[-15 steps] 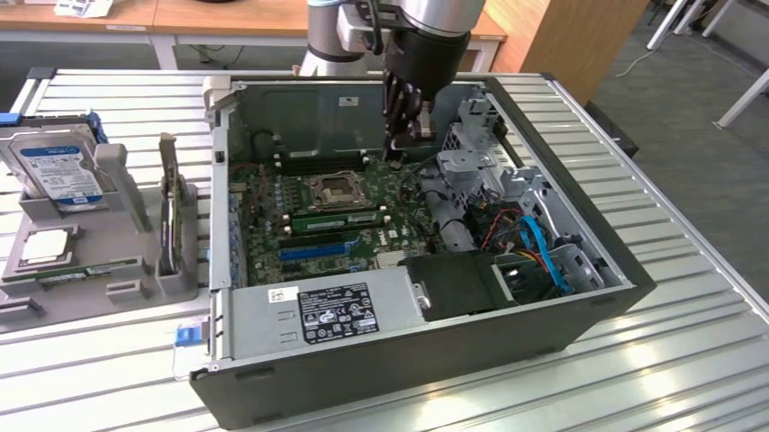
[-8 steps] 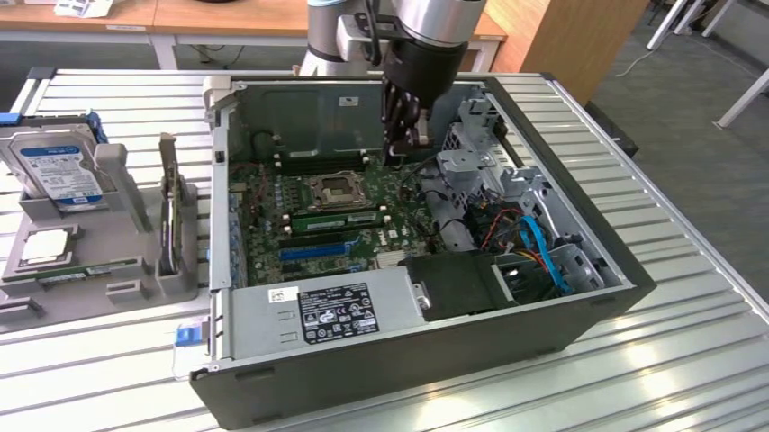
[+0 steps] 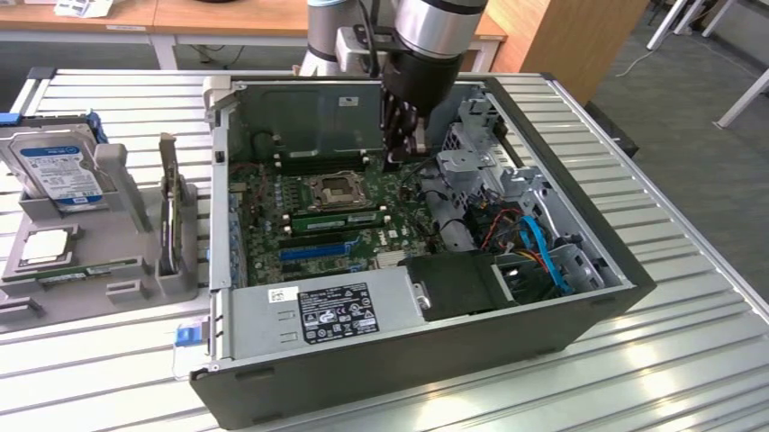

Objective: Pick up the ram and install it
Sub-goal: 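Press down the ram until it locks into place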

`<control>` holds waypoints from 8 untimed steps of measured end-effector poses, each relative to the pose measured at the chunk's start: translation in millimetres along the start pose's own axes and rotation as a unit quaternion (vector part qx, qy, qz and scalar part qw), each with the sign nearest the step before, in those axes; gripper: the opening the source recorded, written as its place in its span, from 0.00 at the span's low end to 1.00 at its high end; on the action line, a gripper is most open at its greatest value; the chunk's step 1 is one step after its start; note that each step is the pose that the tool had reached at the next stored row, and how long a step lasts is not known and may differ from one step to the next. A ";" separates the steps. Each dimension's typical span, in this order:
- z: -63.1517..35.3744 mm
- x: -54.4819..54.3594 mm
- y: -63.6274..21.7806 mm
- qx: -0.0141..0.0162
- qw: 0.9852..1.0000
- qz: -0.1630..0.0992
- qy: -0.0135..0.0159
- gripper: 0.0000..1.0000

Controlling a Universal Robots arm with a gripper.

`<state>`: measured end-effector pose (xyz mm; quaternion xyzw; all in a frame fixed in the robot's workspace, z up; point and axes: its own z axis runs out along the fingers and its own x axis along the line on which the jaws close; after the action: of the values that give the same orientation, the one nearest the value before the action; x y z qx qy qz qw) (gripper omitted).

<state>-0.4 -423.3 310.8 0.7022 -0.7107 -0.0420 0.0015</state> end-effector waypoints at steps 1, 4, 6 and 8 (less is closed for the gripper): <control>1.5 0.1 -0.1 0.000 1.000 0.000 0.000 0.10; 5.2 0.3 -0.3 0.000 1.000 0.000 0.000 0.10; 7.9 0.5 -0.5 0.000 1.000 0.000 0.000 0.10; 10.6 0.6 -0.7 0.000 1.000 0.000 0.000 0.10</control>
<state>-0.4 -423.3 300.2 0.7022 -0.7107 -0.0421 0.0014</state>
